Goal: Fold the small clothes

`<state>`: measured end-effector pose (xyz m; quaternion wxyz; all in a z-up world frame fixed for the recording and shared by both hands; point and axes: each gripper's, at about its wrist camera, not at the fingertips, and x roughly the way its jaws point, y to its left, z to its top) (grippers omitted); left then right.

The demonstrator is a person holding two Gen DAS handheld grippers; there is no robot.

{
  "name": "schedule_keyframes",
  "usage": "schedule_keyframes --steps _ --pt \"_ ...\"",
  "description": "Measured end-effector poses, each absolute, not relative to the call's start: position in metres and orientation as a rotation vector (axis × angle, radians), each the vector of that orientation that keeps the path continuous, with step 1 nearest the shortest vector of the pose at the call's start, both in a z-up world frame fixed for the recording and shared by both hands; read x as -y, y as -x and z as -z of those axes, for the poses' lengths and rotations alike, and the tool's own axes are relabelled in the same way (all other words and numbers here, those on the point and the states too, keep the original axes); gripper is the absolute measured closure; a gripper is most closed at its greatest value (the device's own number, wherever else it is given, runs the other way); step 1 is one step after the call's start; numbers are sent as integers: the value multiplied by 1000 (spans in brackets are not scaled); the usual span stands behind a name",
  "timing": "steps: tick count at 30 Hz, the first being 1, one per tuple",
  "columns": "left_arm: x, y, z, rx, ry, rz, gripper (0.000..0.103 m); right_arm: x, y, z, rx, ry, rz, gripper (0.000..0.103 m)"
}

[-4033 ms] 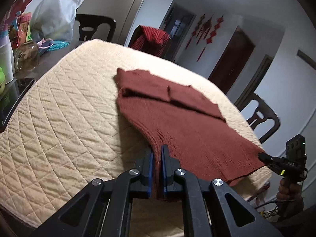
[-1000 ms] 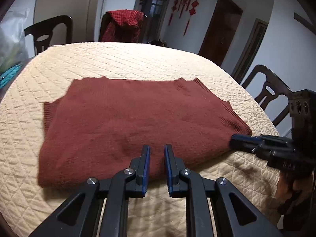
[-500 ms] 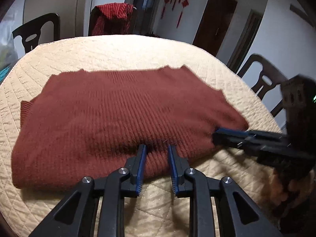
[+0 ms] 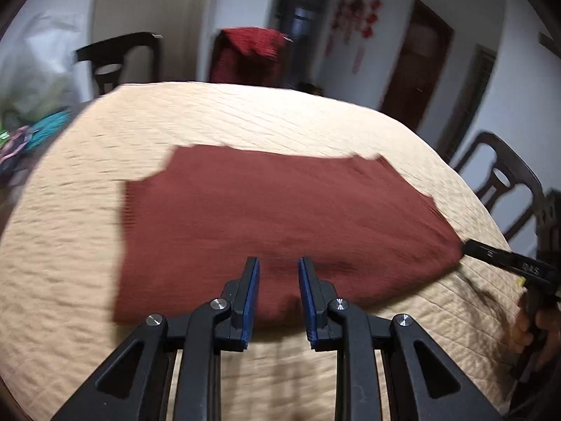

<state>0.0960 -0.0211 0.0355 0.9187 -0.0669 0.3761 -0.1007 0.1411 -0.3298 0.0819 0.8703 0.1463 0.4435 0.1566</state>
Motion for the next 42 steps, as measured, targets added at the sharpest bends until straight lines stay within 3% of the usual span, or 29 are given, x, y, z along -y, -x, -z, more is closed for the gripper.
schedule_keyframes --steps 6,19,20,22,33,39,42 --pt "-29 -99 -22 -803 192 53 78 343 -148 -66 -977 -314 -254 86" --pt "-39 -82 -16 -814 283 78 78 352 -127 -78 -972 -341 -239 82" --pt "-41 -77 -16 -813 296 80 77 353 -123 -77 -982 -362 -254 77" --pt "-46 -68 -15 -812 336 82 65 351 -118 -72 -1005 -416 -300 67" --pt "-65 -90 -2 -839 551 64 51 345 -139 -57 -1033 -624 -368 65" --pt "-69 -96 0 -804 611 38 51 350 -145 -55 -999 -711 -339 65" --pt "-70 -98 2 -788 616 28 56 355 -147 -53 -976 -740 -319 65"
